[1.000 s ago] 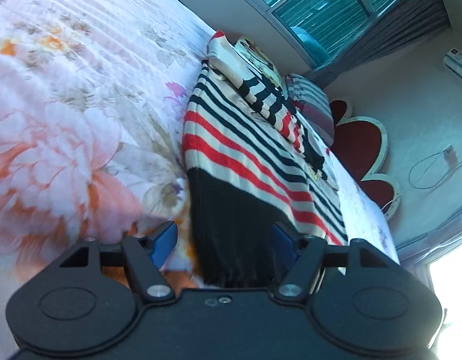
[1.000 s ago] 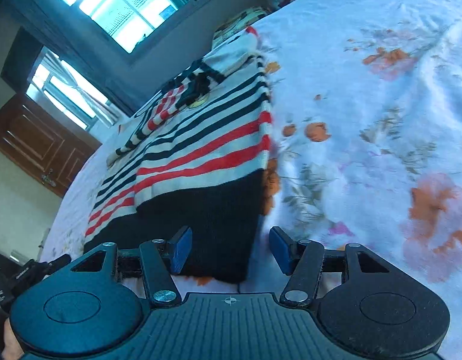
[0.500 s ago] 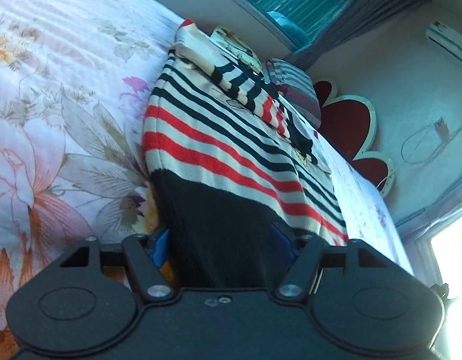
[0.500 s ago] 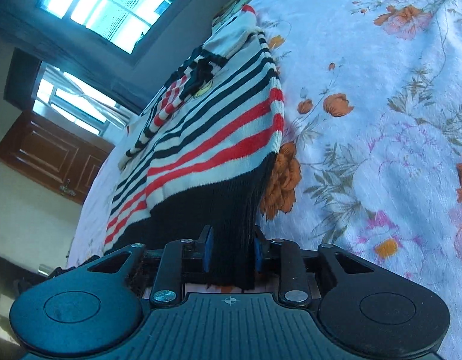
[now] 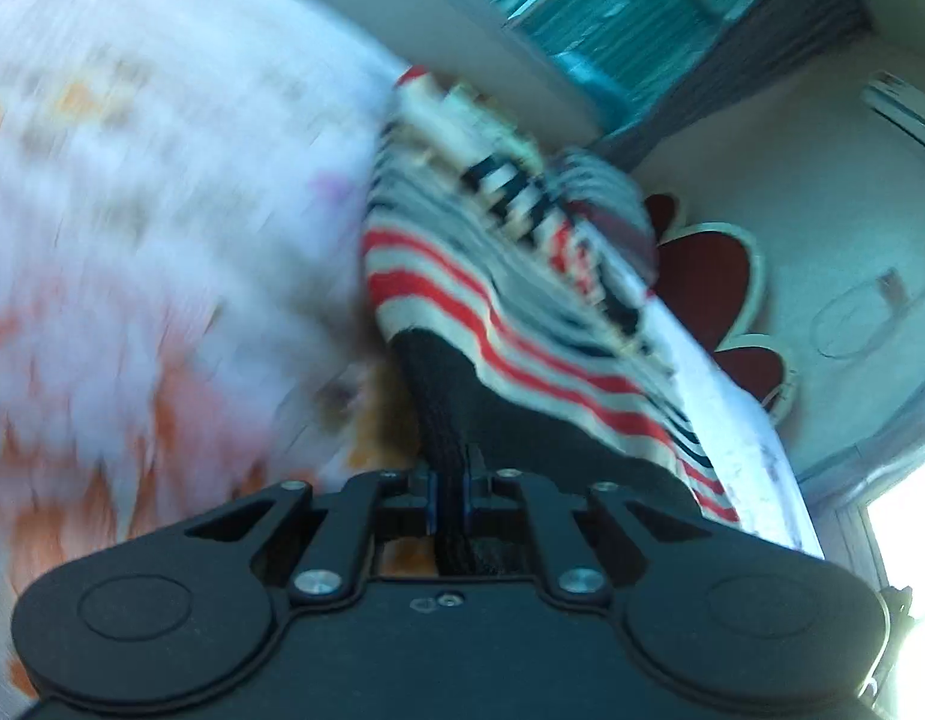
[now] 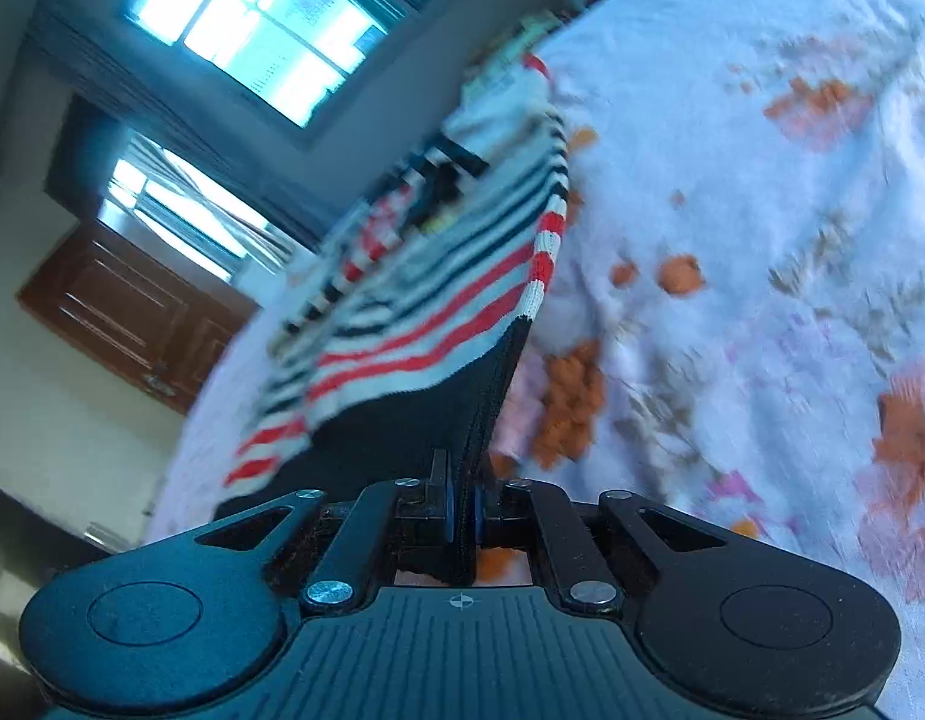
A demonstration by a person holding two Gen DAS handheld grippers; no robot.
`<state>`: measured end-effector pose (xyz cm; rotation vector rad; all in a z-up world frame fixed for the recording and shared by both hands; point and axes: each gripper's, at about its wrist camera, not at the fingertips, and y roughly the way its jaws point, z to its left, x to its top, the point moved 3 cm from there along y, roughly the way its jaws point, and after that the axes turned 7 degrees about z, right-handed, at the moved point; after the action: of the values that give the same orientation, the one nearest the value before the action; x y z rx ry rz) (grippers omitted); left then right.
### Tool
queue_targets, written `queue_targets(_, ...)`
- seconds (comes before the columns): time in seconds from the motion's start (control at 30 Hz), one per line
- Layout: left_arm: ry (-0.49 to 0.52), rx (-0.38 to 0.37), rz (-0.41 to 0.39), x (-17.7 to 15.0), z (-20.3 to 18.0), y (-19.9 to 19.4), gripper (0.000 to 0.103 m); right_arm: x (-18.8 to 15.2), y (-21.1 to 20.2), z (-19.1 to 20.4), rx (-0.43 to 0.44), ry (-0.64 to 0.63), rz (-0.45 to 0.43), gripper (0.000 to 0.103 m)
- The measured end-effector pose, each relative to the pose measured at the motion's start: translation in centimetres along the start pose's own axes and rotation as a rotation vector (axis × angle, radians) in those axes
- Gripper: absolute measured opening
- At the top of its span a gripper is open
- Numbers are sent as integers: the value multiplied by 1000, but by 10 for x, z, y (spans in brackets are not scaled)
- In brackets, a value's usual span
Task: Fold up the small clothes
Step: 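Fold the held hem over the body toward the collar with both grippers, then lay the hem down near the collar and open both grippers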
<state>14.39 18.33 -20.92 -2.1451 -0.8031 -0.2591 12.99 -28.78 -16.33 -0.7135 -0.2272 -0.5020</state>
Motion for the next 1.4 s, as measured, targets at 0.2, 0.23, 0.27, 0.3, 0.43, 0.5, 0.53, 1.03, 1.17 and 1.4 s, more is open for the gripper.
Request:
queue_targets(0.2,-91,-71,-68,3,-3,-9,6,7,-4,10,9,16,-34,5)
queue_targets(0.23,-94,-78,-80,7,-5,-13,6,12,-8,15,19,9,-50,5)
queue_targets(0.27,-92,-89,-93,12,-8,-18,6,18,-13,20,29,2,-65,5)
queue_targets(0.3,-89,-98,-104,17,-13,-22,6,24,-18,26,40,-10,-82,5)
queue_targets(0.43,-60,-132,-155,44,-34,-33,6,54,-31,52,62,-60,-149,5)
queue_targets(0.5,-62,-156,-180,62,-42,-35,6,71,-33,63,62,-83,-173,5)
queue_targets(0.53,-58,-164,-188,72,-47,-33,6,81,-33,68,60,-93,-183,5)
queue_targets(1.03,57,-156,-174,258,-95,78,6,285,65,83,-31,-8,-252,5)
queue_targets(1.17,75,-120,-121,293,-85,124,6,322,105,65,-61,23,-229,5)
queue_targets(1.4,74,-26,-44,328,-53,190,6,367,181,25,-112,73,-142,5)
